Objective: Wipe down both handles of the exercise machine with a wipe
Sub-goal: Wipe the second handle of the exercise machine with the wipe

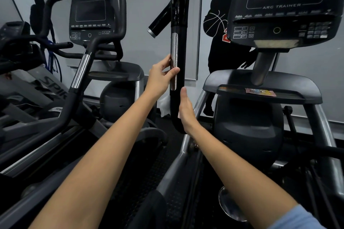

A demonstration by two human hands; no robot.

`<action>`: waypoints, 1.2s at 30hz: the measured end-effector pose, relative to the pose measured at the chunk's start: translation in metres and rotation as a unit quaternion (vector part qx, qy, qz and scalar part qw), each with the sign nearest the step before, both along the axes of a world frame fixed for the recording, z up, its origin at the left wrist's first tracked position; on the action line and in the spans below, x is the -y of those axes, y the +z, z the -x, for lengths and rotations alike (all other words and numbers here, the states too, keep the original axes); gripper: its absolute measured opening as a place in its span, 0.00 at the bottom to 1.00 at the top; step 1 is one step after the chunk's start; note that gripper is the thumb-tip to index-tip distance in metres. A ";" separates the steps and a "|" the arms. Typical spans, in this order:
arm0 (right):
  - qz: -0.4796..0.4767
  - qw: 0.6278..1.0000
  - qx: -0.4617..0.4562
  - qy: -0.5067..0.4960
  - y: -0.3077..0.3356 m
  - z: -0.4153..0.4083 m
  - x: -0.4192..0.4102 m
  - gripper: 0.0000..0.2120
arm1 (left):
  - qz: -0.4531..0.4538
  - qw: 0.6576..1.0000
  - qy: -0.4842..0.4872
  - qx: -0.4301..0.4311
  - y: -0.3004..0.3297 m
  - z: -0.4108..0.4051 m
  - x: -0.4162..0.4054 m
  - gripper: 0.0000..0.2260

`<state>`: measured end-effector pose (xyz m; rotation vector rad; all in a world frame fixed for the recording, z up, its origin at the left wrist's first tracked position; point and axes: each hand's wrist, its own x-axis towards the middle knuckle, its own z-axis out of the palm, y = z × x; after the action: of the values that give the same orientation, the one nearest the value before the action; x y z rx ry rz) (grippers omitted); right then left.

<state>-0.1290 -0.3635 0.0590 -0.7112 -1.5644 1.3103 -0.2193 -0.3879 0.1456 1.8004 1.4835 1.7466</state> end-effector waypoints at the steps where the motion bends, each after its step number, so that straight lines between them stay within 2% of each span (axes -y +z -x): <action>1: -0.003 1.000 0.002 0.008 -0.006 -0.002 0.002 0.26 | 0.000 1.000 0.000 0.000 0.000 0.000 0.000 0.22; 5: 0.017 0.998 0.053 0.015 -0.034 -0.008 0.005 0.39 | -0.004 1.000 0.003 -0.004 0.000 -0.001 0.001 0.22; 9: 0.041 0.999 -0.002 0.015 -0.003 0.000 -0.004 0.35 | -0.004 1.000 0.001 -0.006 0.000 0.000 0.000 0.21; 12: 0.041 0.999 0.008 -0.010 -0.024 0.001 0.009 0.37 | -0.004 1.000 0.001 -0.006 -0.001 0.001 -0.001 0.22; 14: 0.033 0.999 0.030 -0.025 -0.039 -0.002 0.019 0.31 | -0.002 1.000 -0.003 0.001 -0.001 0.003 -0.002 0.22; 16: 0.005 0.999 0.035 -0.026 -0.033 0.000 0.023 0.29 | 0.001 1.000 -0.007 0.005 -0.001 0.004 -0.003 0.22; 19: -0.087 0.993 0.050 -0.054 -0.016 0.007 0.029 0.31 | -0.002 1.000 -0.006 0.006 -0.002 0.003 -0.003 0.22; 23: -0.203 0.970 0.100 -0.089 -0.035 0.007 0.038 0.30 | -0.001 1.000 -0.009 0.015 -0.003 0.002 -0.002 0.22; 25: -0.207 0.968 0.104 -0.096 -0.027 0.008 0.031 0.29 | 0.010 1.000 -0.016 0.024 -0.004 0.003 -0.002 0.22; 30: -0.268 0.948 0.133 -0.111 0.017 -0.003 0.001 0.27 | 0.044 0.990 -0.028 0.130 -0.027 0.011 0.005 0.23; 34: -0.323 0.926 0.174 -0.092 -0.004 -0.017 0.007 0.32 | 0.093 0.990 -0.031 0.103 -0.054 0.013 0.013 0.25; 36: -0.339 0.914 0.196 -0.105 0.012 -0.019 0.003 0.35 | 0.088 0.992 -0.039 0.080 -0.064 0.009 0.016 0.27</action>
<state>-0.1103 -0.3665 0.0708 -0.6821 -2.0356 0.4097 -0.2283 -0.4036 0.0811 1.5709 1.4325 1.6257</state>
